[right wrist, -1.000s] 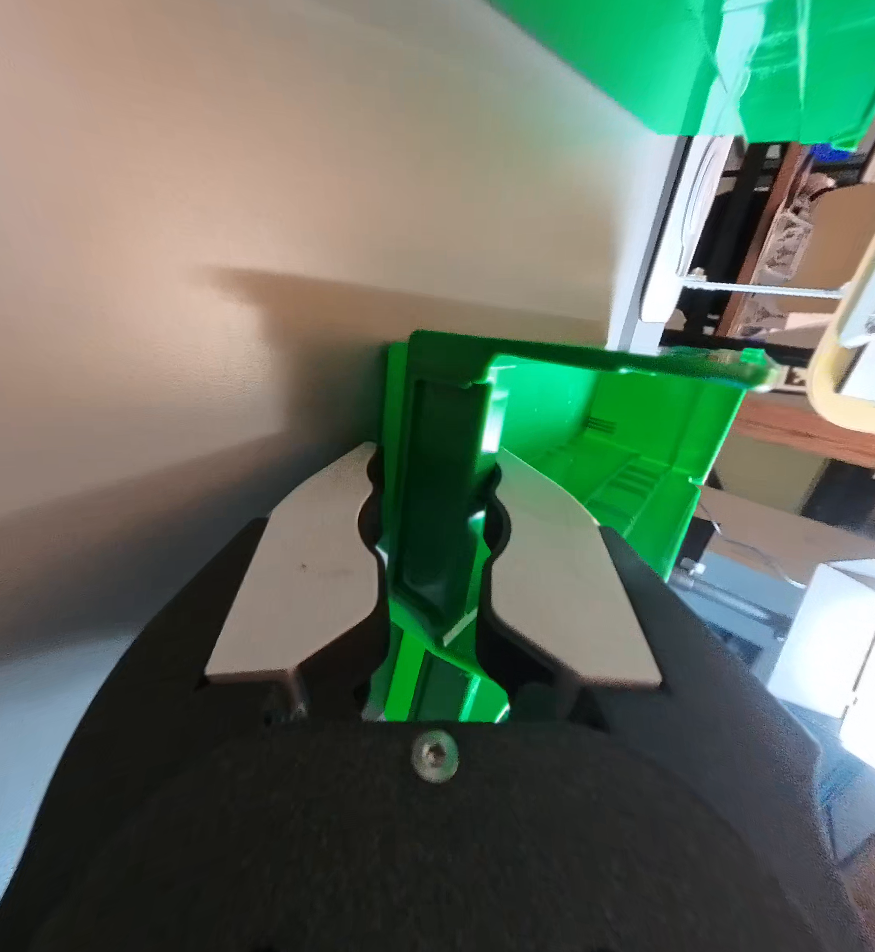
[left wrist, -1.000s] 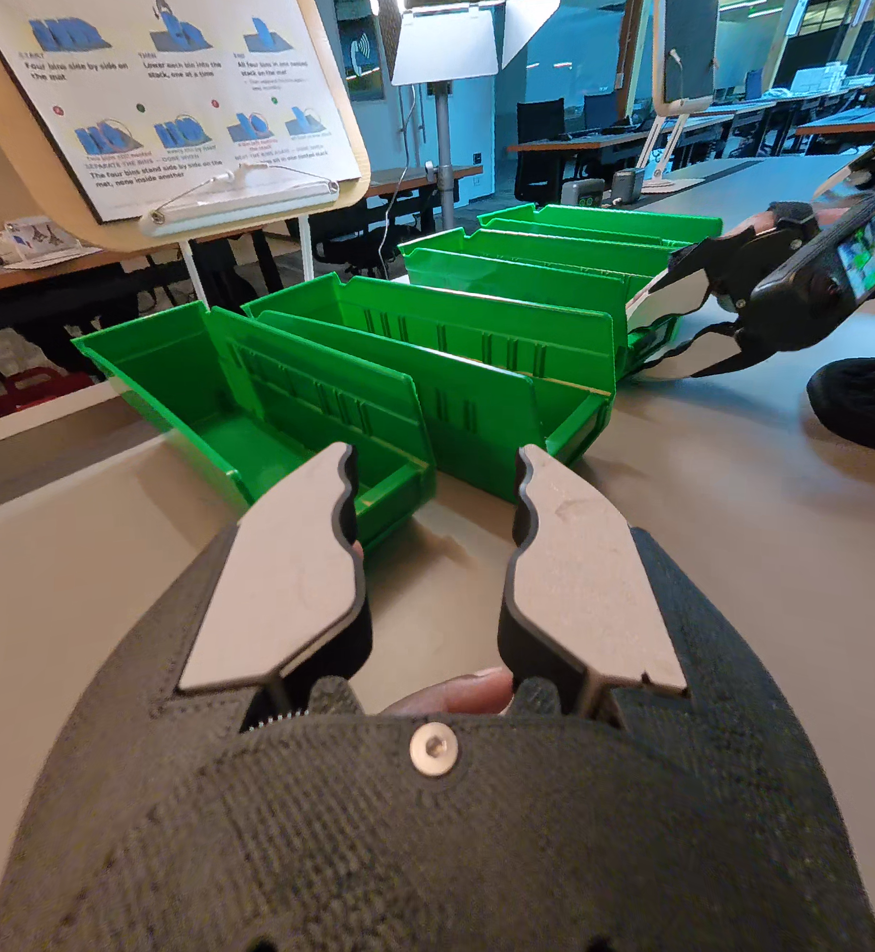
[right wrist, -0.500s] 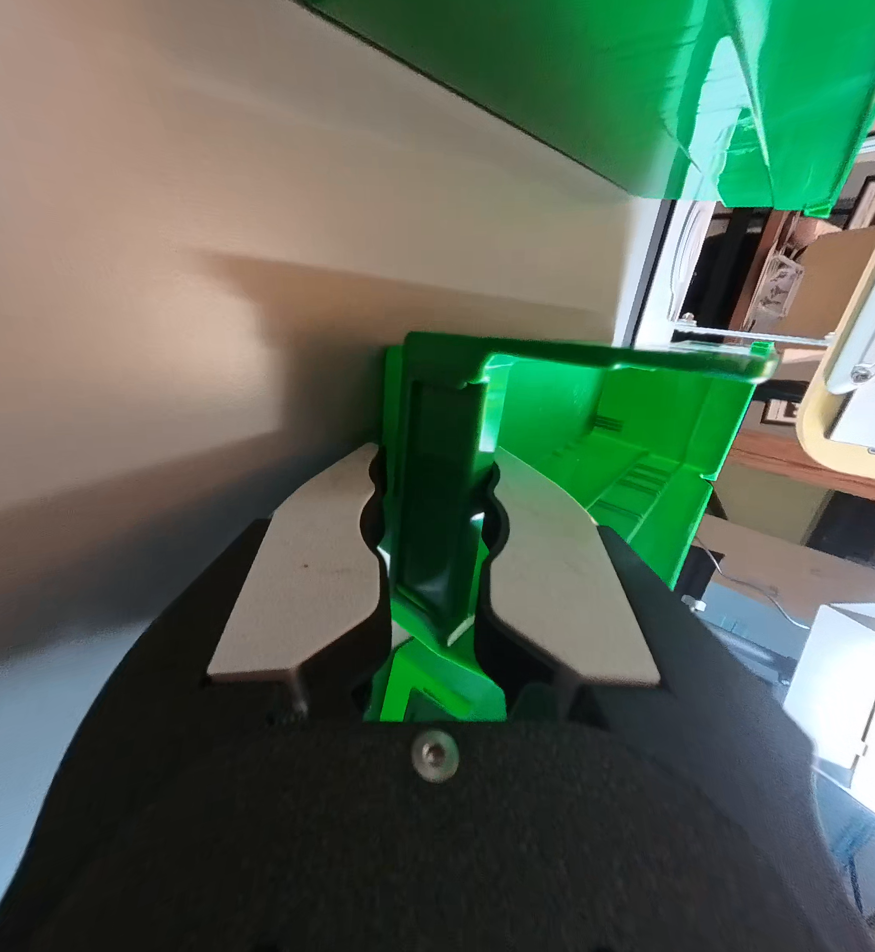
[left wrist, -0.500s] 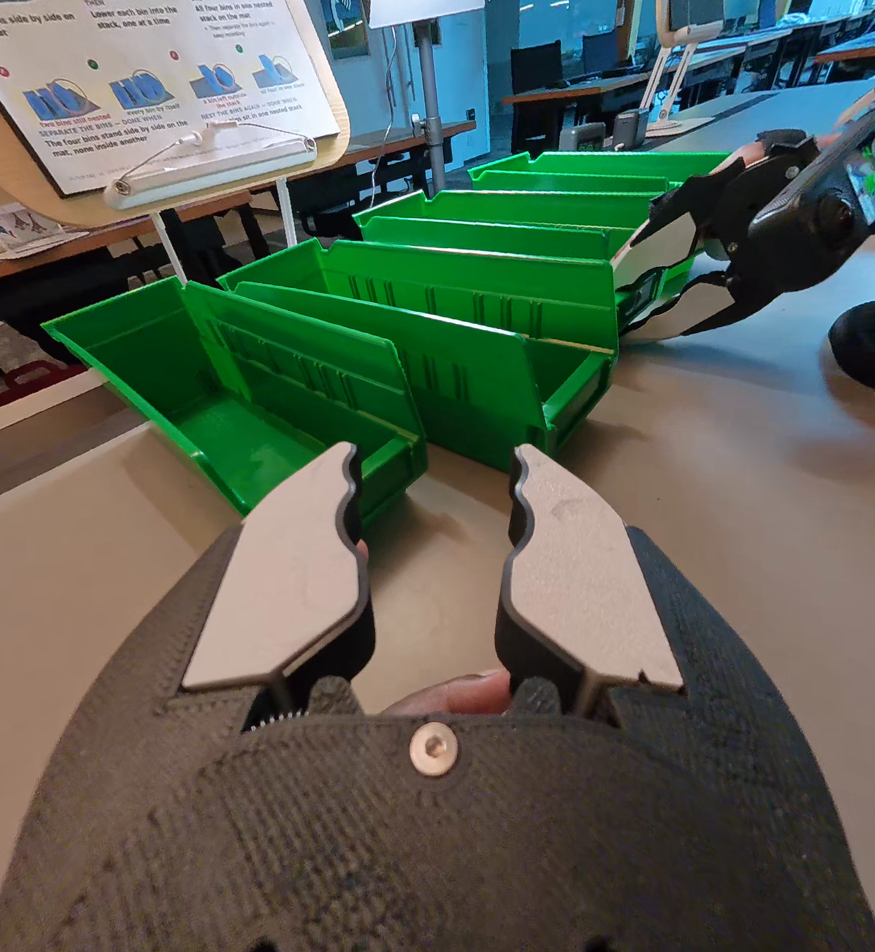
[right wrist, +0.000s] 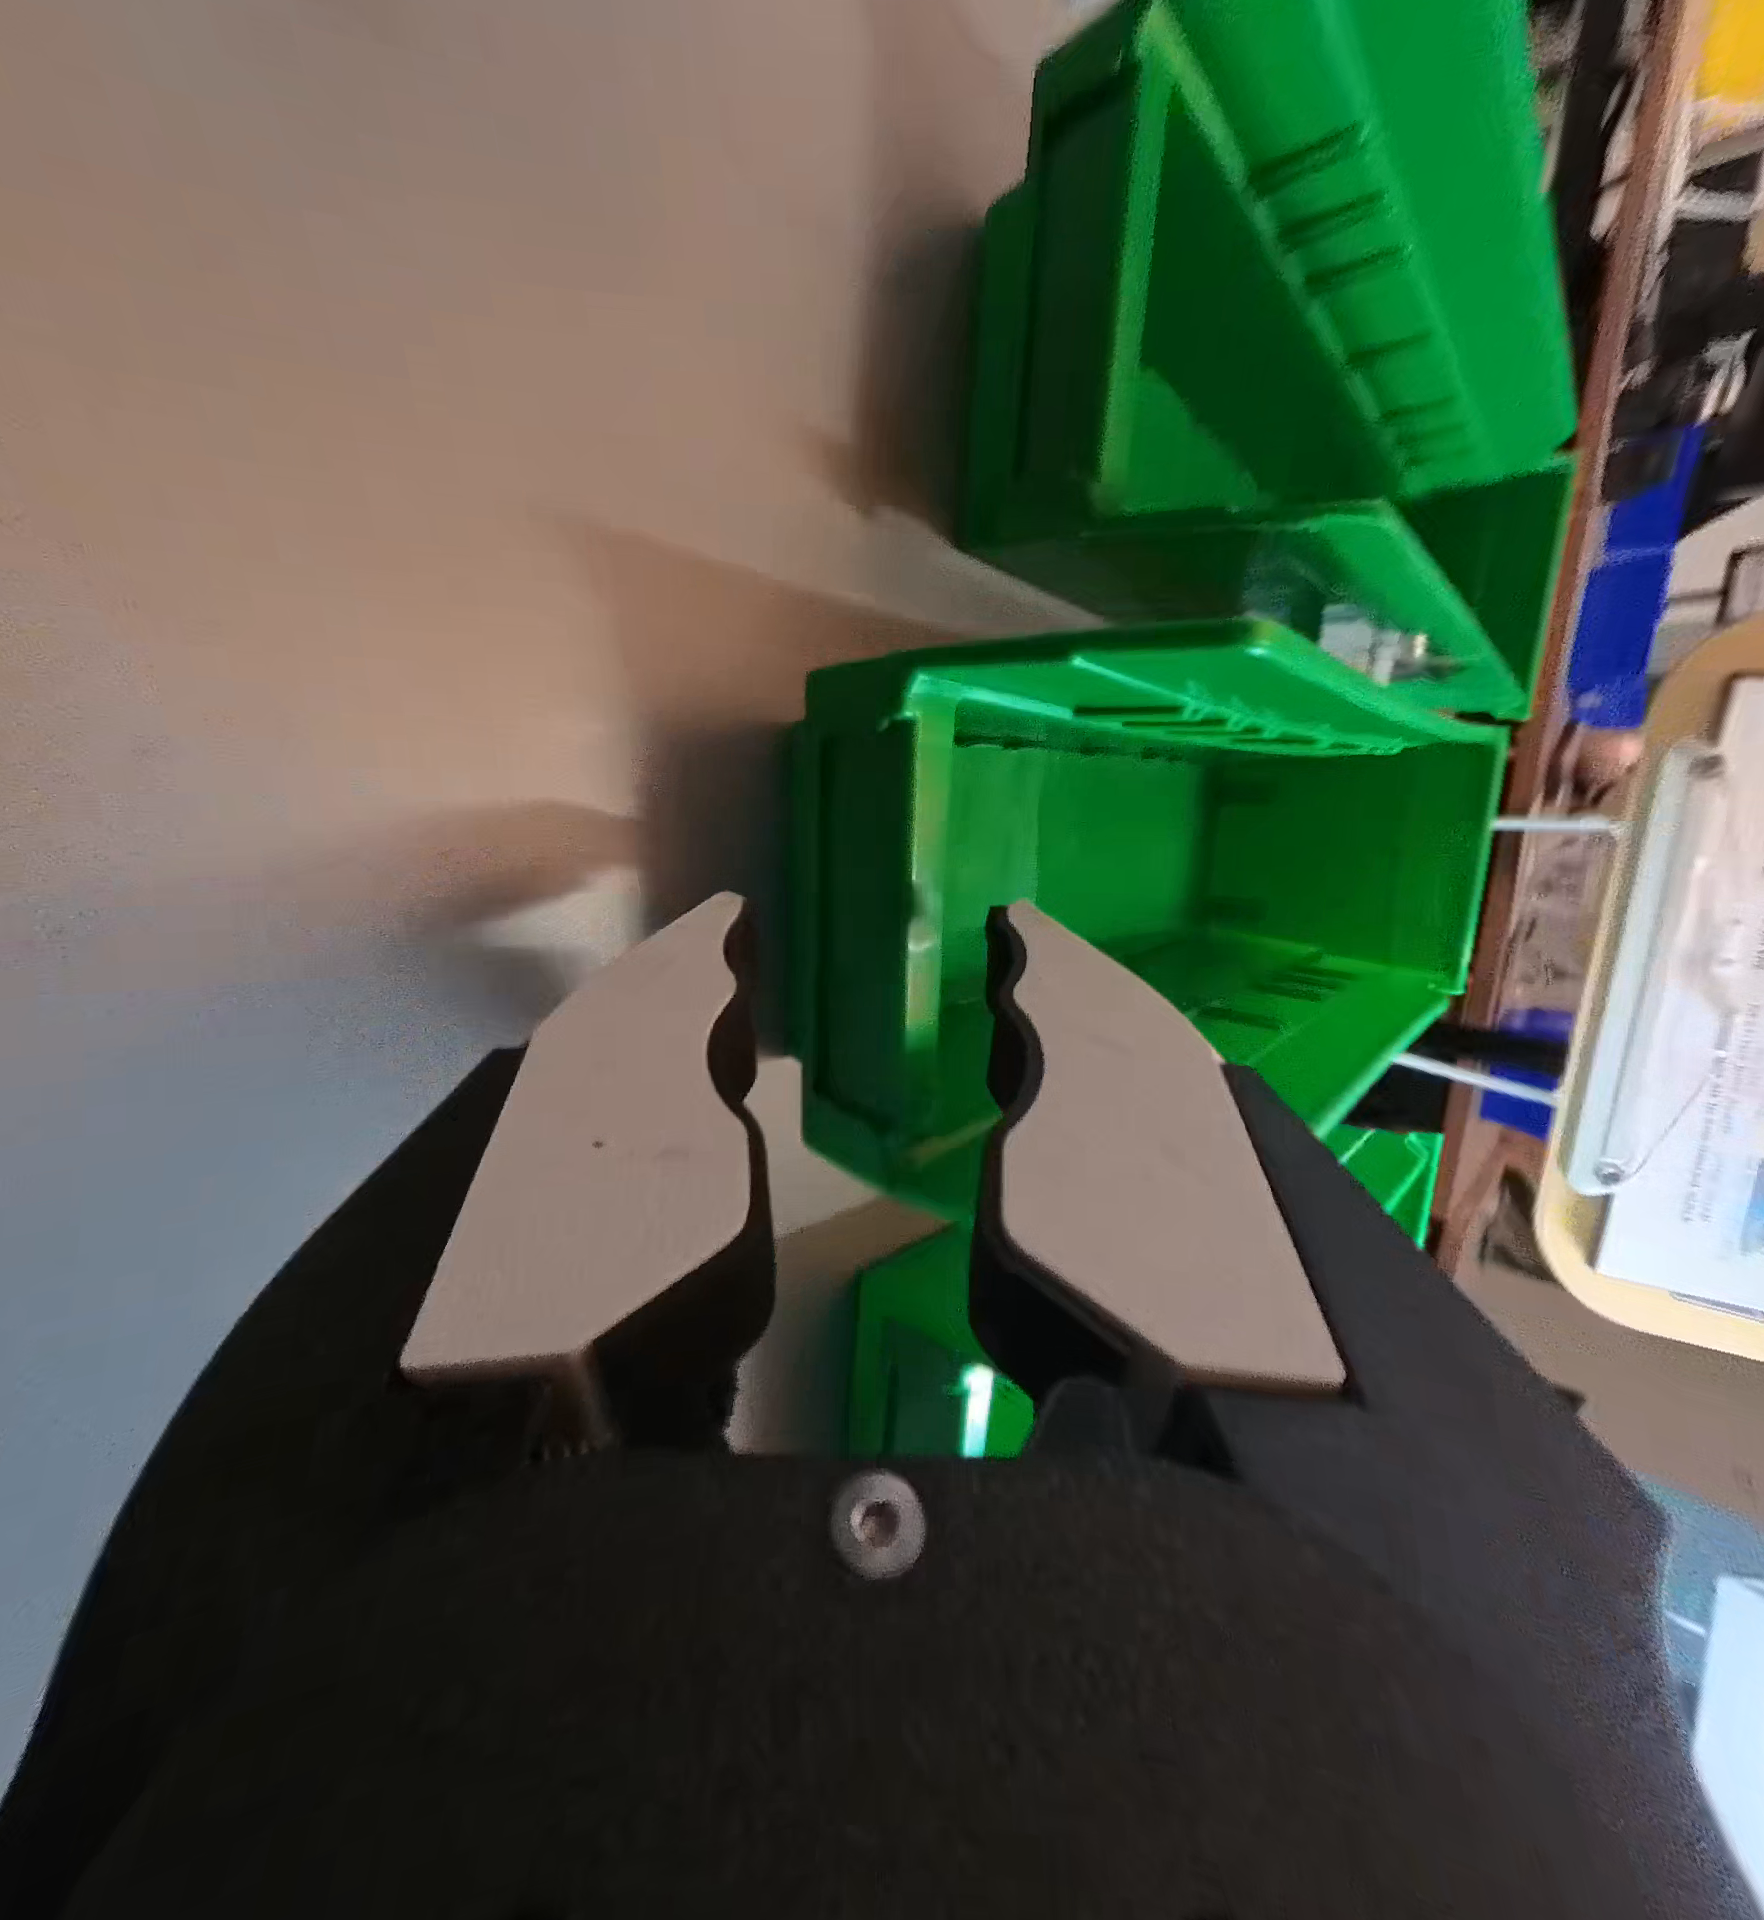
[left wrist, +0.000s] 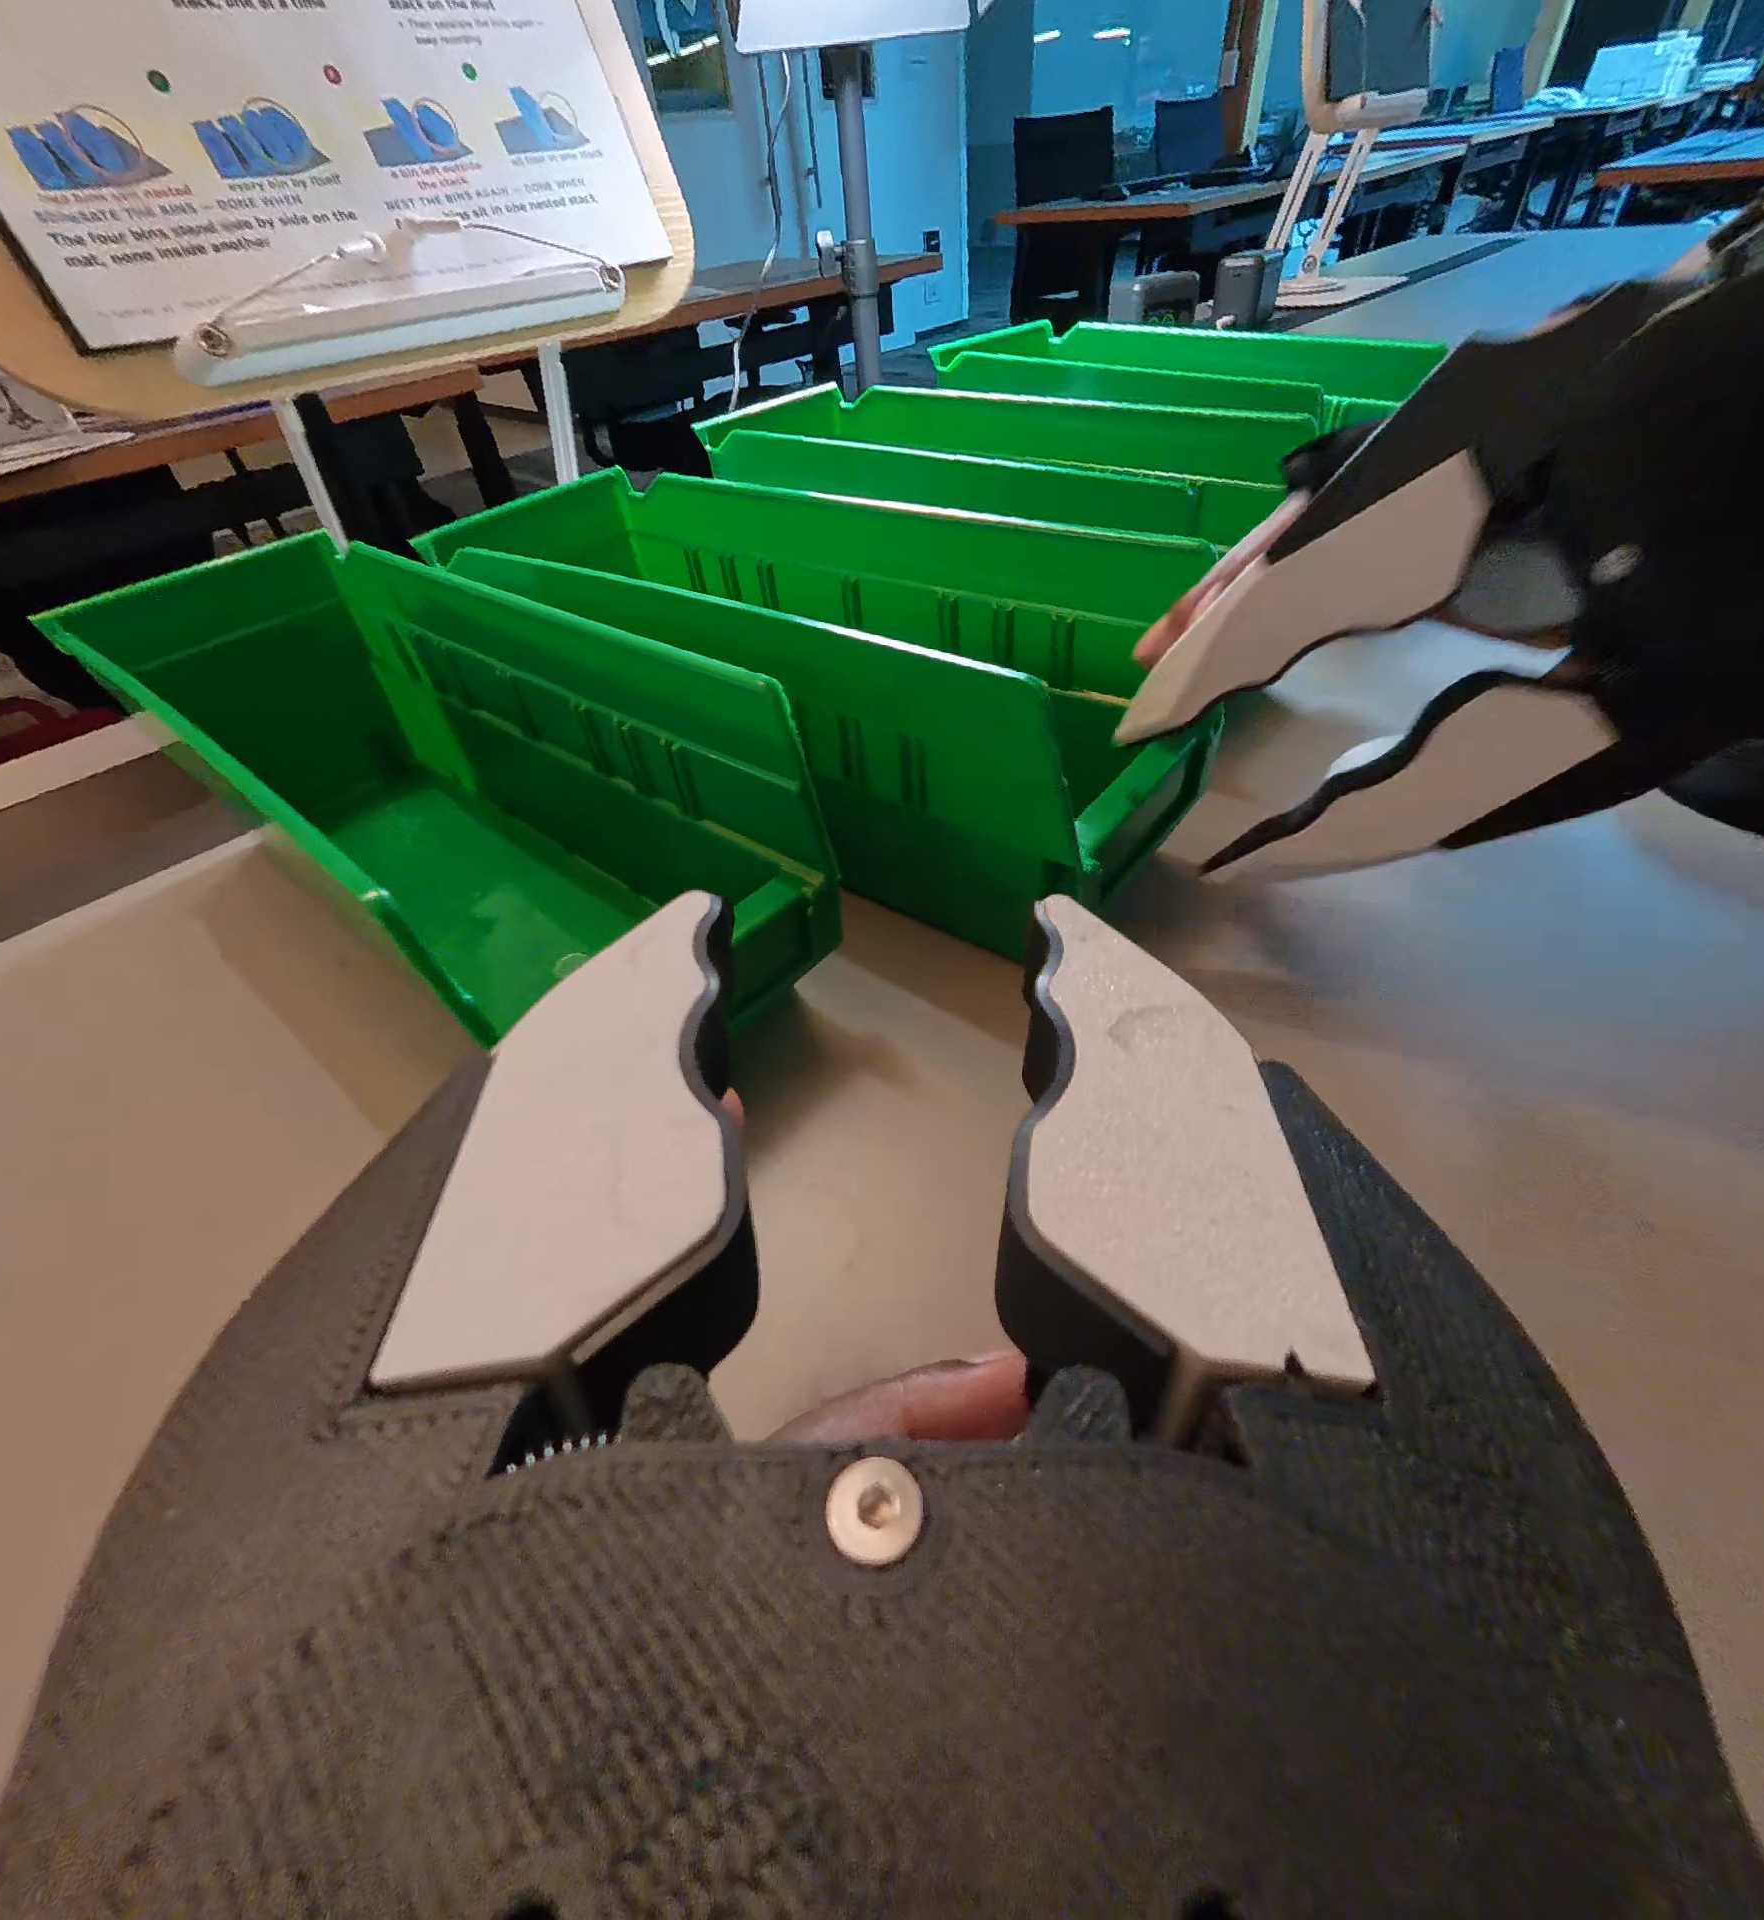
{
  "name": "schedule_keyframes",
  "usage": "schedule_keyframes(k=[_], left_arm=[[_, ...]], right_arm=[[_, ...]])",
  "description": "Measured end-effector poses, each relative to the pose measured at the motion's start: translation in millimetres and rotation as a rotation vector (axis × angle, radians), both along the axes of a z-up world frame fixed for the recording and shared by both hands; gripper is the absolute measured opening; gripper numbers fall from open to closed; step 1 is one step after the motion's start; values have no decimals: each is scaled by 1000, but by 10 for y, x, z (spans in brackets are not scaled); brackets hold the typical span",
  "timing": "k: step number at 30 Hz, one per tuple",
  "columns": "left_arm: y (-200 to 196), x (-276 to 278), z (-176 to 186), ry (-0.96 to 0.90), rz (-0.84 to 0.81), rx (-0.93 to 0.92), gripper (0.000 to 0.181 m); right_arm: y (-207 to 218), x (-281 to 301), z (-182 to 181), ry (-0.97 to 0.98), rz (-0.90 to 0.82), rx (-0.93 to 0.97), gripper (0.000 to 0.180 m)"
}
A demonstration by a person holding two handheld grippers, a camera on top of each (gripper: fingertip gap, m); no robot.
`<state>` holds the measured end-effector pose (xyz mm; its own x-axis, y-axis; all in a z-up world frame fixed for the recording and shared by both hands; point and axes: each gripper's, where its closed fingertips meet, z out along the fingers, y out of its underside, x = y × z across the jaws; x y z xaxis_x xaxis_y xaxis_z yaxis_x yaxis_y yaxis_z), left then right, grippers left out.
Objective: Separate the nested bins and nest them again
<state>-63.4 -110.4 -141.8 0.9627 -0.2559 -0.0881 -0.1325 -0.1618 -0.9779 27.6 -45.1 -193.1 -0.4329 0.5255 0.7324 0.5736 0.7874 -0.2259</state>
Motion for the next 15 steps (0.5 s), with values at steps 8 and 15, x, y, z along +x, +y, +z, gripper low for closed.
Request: schedule_keyframes(k=[8,15], left_arm=[[-12,-165,80,-49,29,25,53],[-31,-94,73,-18,19,31,53]], right_arm=[[260,-346,-206,-47,-184,30,31],[374,-462,-210,-51,-171,52,31]])
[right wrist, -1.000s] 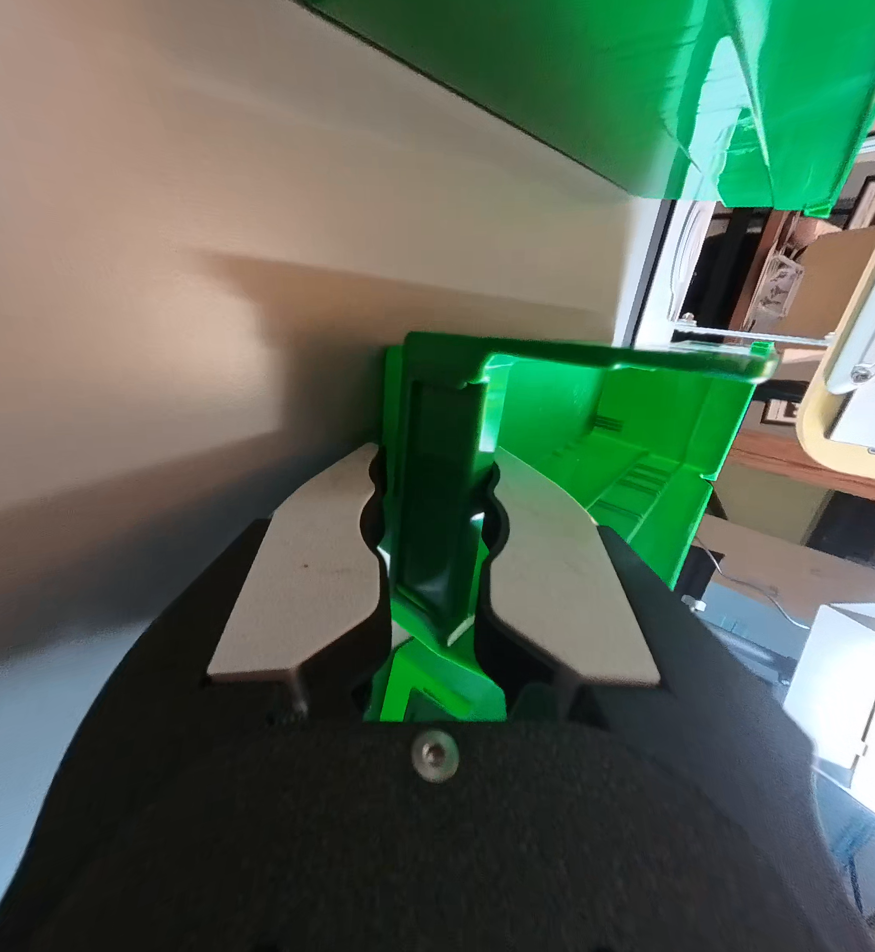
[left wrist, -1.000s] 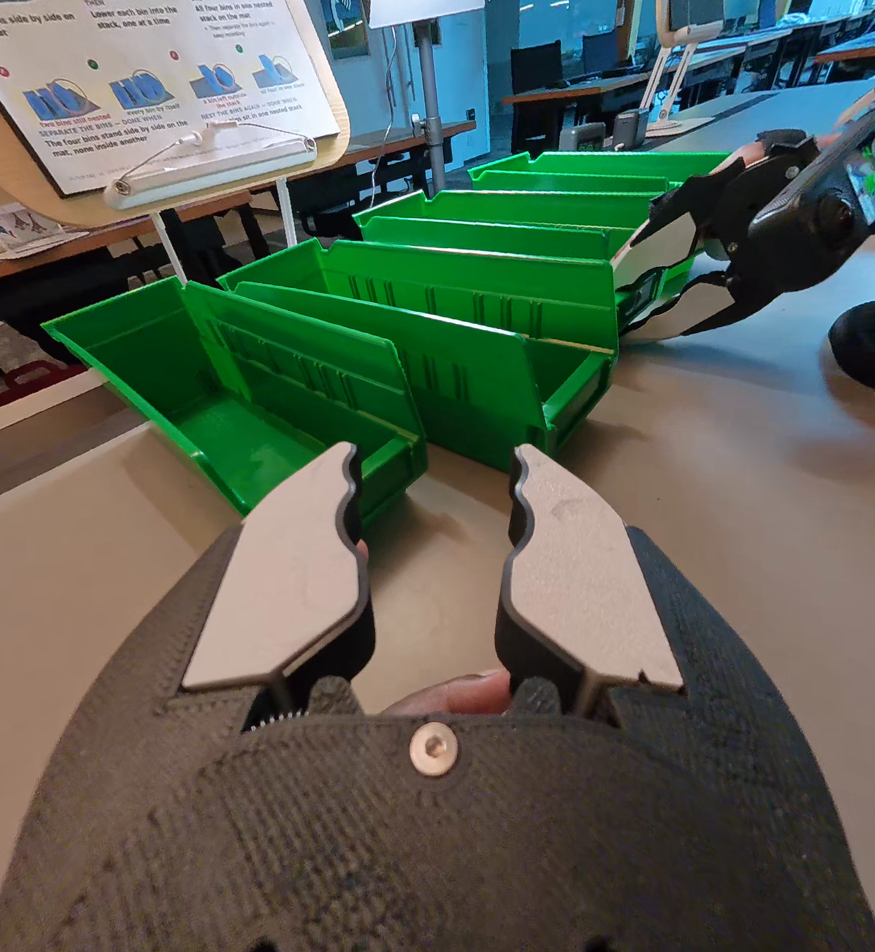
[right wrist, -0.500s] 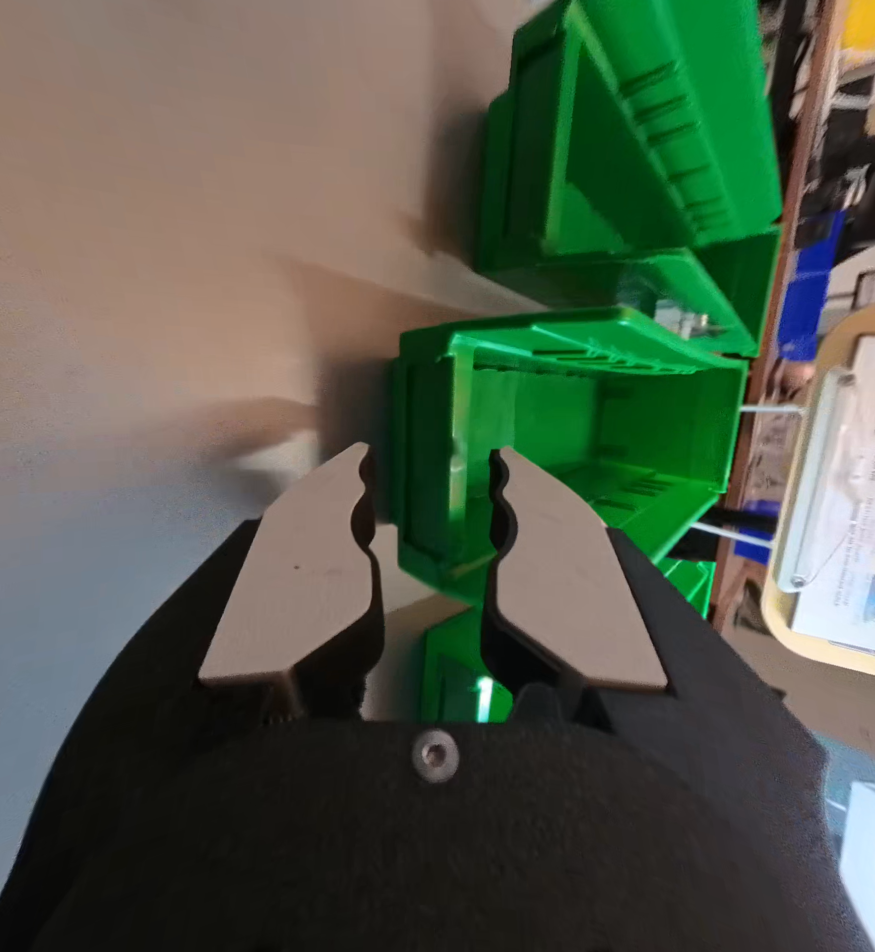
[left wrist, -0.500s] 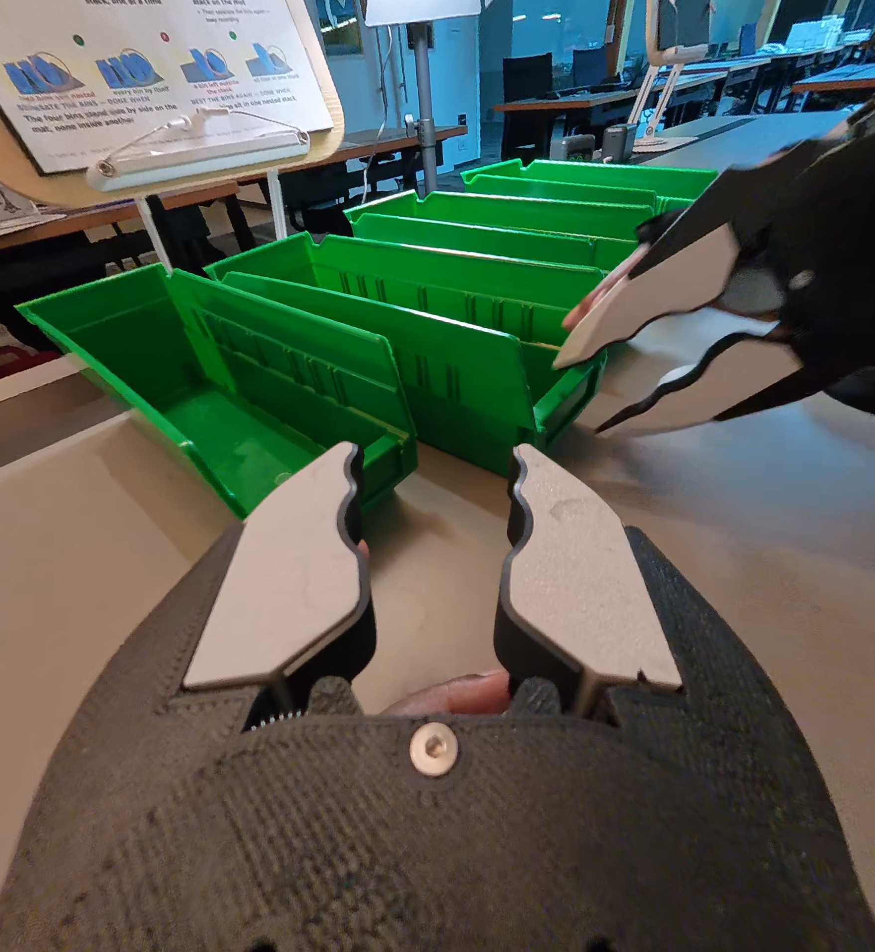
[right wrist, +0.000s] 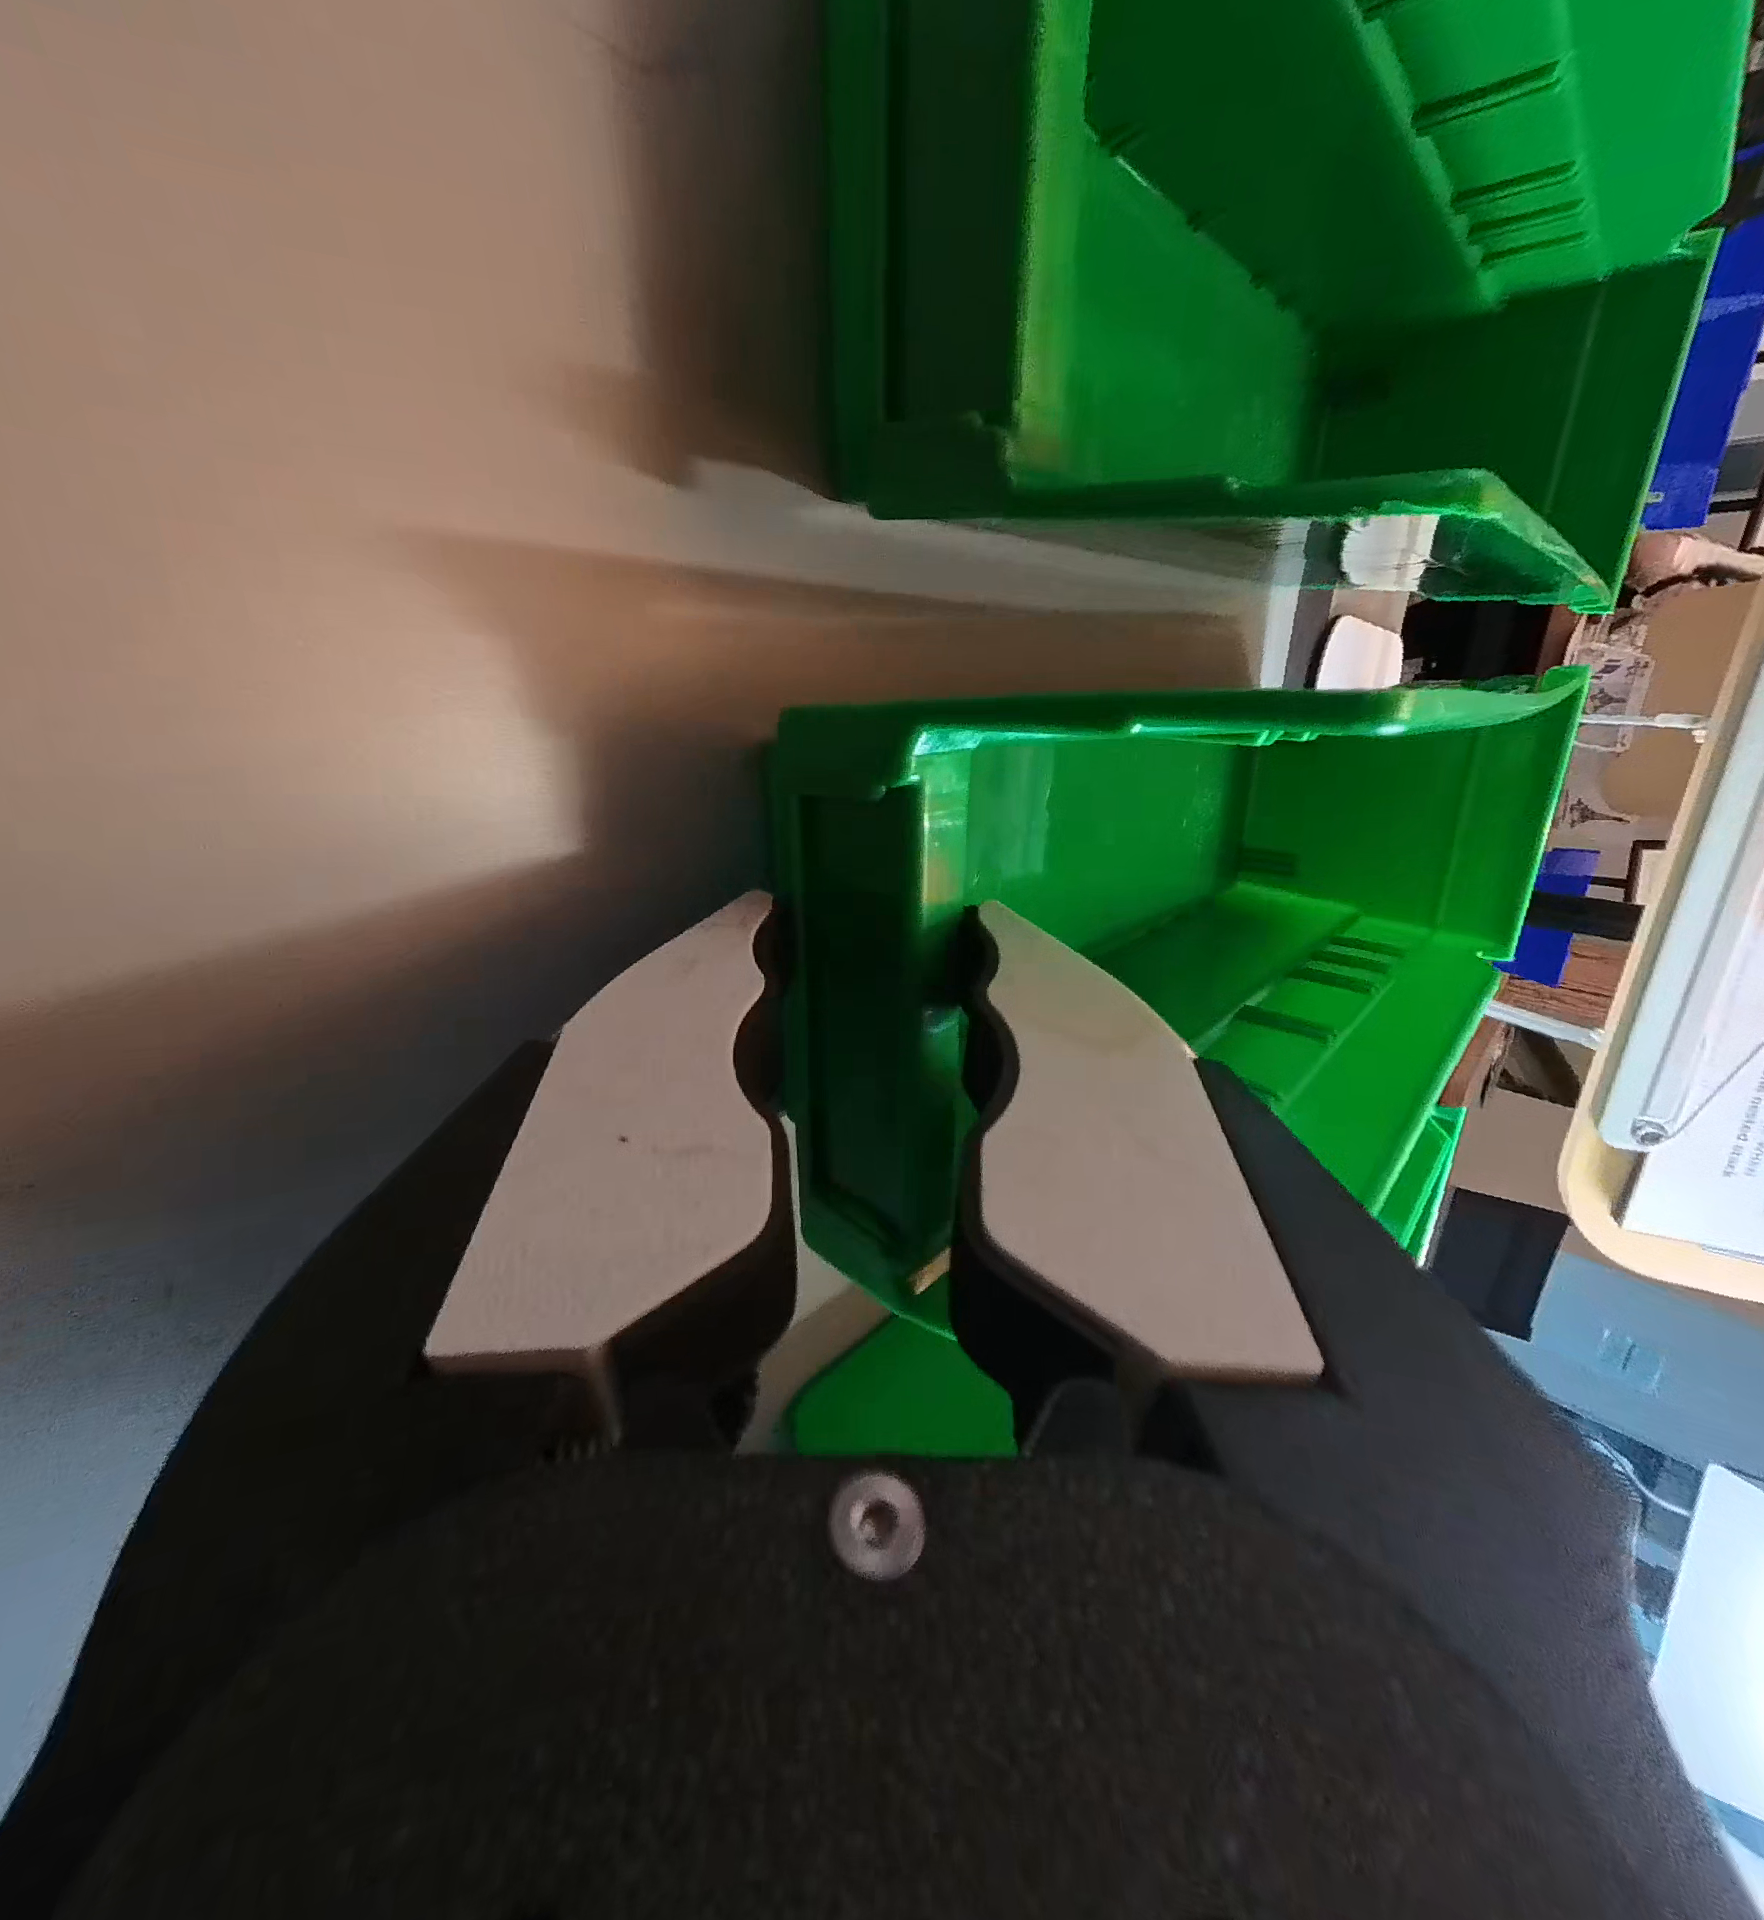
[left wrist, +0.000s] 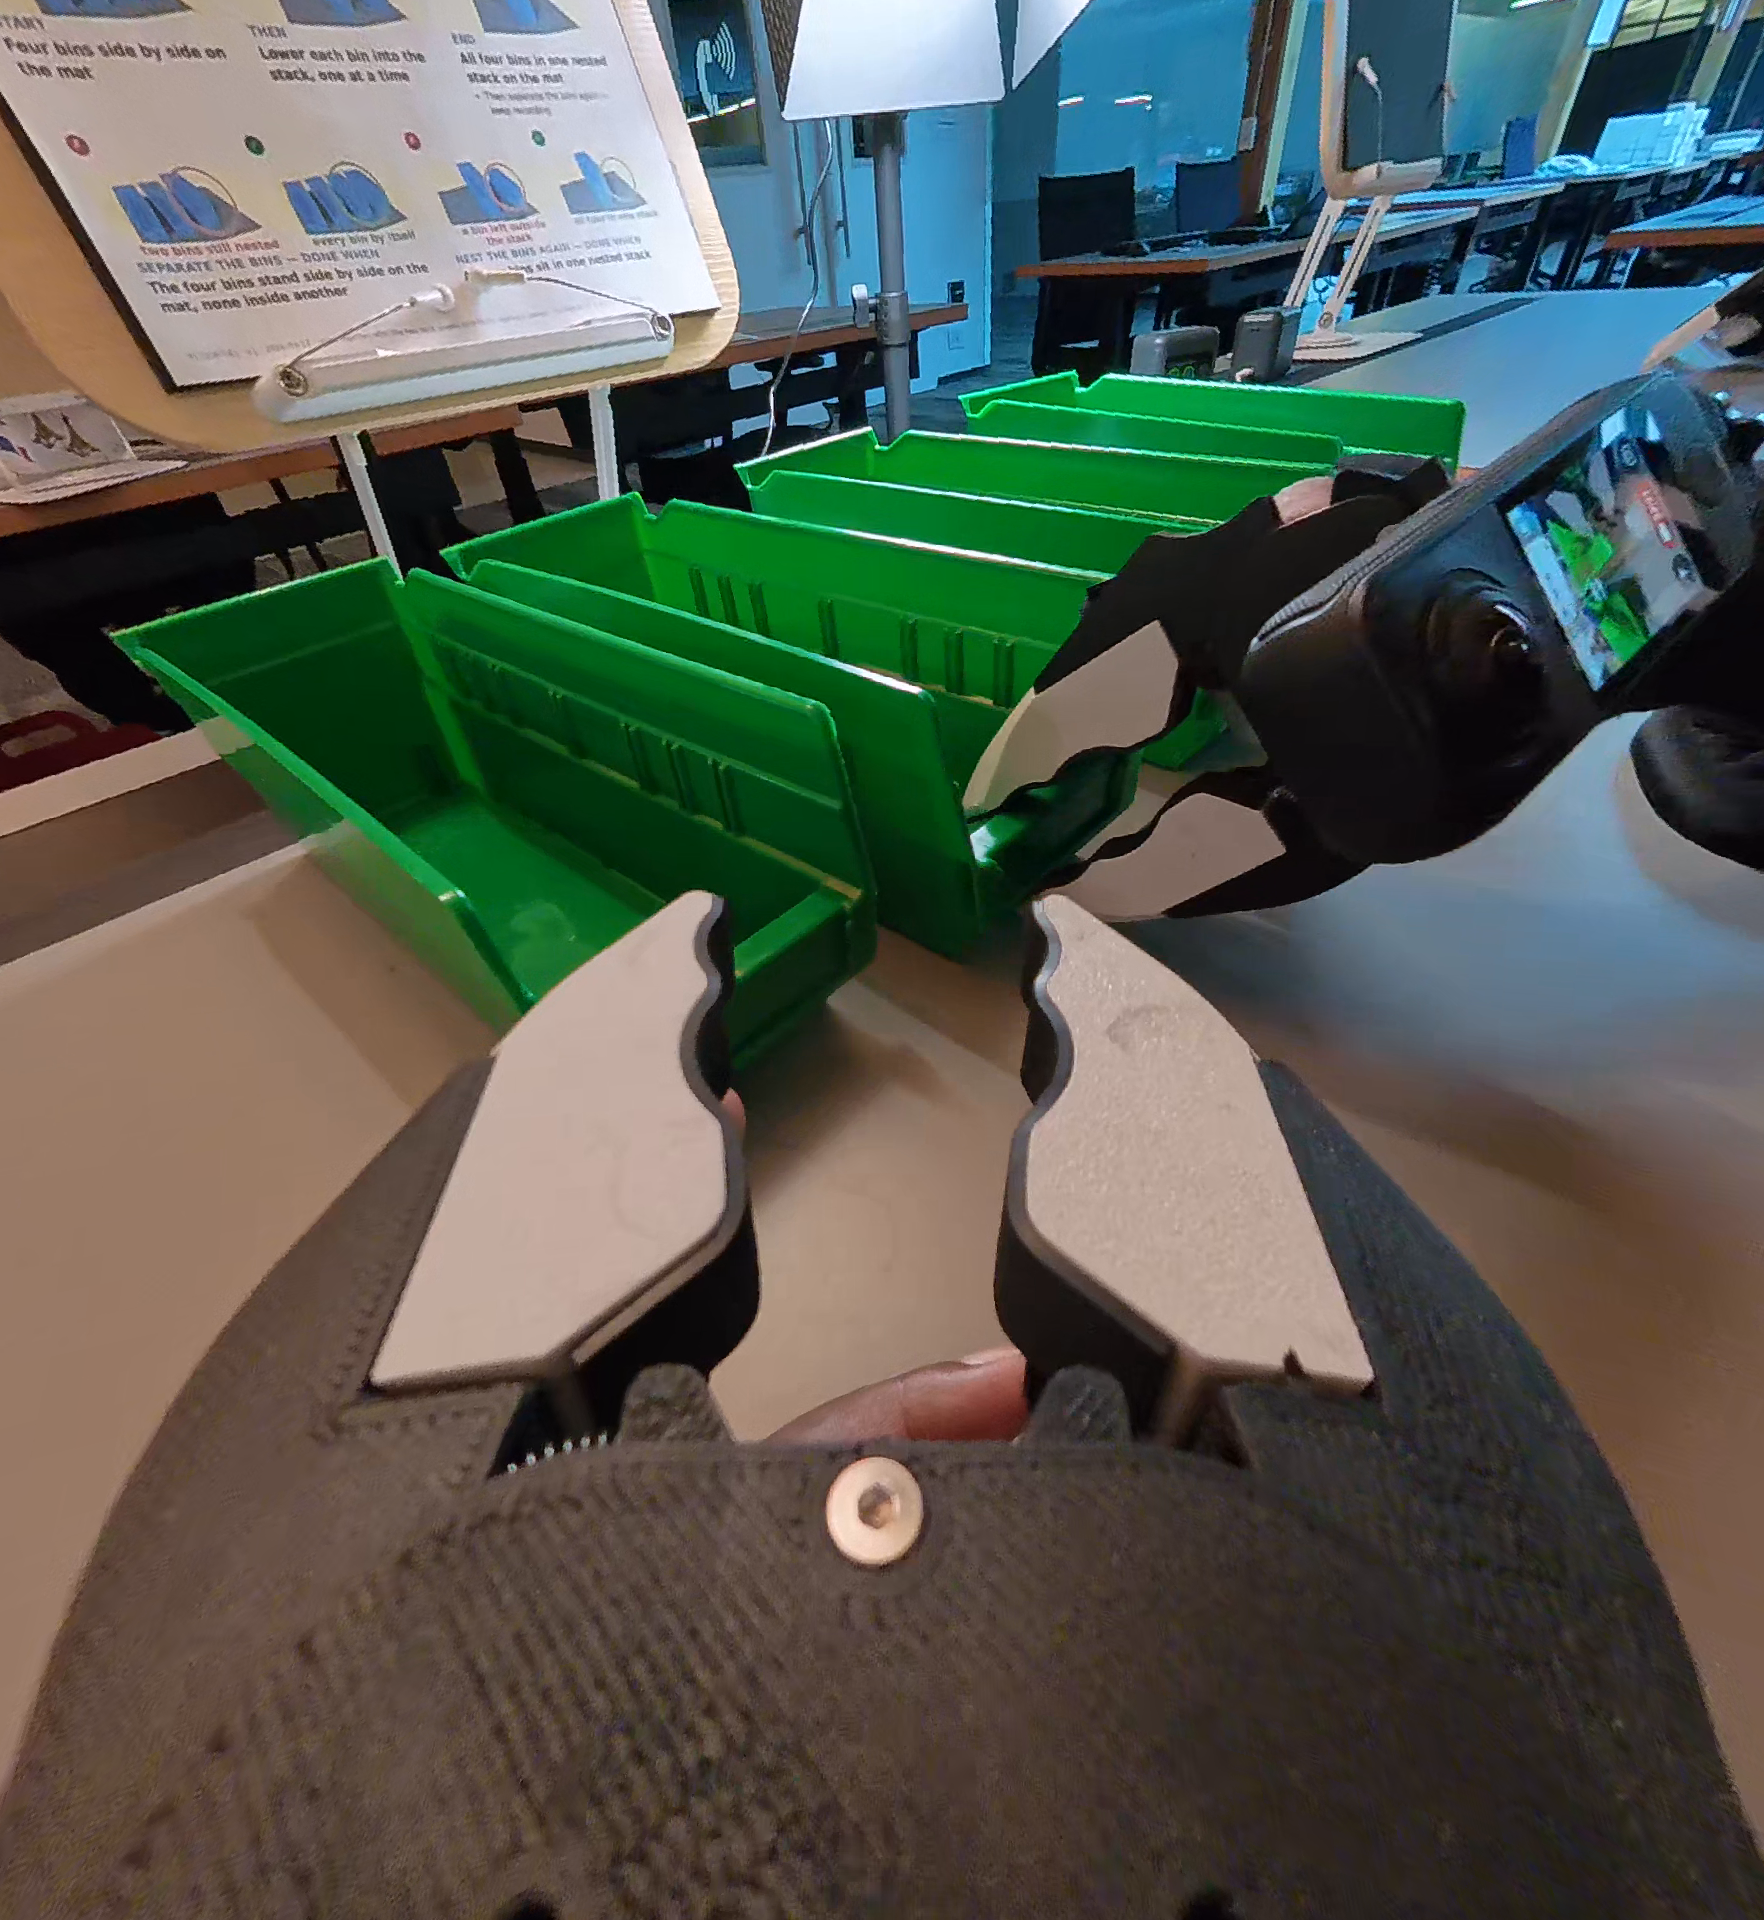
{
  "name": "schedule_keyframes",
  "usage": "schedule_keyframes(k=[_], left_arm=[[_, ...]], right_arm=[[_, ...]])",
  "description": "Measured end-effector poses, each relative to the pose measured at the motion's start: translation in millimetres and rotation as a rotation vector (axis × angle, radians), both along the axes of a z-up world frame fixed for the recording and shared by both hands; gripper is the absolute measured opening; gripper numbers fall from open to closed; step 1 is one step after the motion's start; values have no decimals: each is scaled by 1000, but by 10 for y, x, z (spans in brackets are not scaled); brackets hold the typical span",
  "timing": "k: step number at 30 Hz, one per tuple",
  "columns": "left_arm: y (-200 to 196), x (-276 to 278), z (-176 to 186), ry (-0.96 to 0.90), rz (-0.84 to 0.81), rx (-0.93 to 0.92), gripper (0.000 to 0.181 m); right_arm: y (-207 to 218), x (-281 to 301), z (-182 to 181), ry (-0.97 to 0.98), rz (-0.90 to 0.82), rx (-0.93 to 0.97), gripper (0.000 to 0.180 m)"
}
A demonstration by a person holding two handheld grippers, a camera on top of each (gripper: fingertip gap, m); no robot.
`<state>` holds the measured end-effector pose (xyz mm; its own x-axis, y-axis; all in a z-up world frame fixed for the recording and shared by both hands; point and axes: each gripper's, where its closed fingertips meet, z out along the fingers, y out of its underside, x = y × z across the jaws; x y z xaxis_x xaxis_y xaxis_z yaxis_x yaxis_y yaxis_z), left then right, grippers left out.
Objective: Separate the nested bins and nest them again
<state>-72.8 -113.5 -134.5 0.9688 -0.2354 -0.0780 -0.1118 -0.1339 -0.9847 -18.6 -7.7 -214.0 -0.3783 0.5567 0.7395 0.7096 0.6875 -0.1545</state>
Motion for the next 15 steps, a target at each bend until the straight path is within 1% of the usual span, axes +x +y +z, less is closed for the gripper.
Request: schedule_keyframes(k=[8,10,12,13,15], left_arm=[[12,7,-33,-1,-3,-13,53],[11,-2,-36,-2,0,-14,53],[8,-13,-26,-6,3,-11,53],[6,-16,-19,-9,3,-8,53],[4,-8,-9,-10,1,-5,53]], right_arm=[[-36,-31,52,62,15,-5,32],[-250,10,211,111,73,-50,32],[-480,122,458,195,123,-140,32],[-520,218,562,224,129,-176,32],[-394,467,681,249,89,-197,34]])
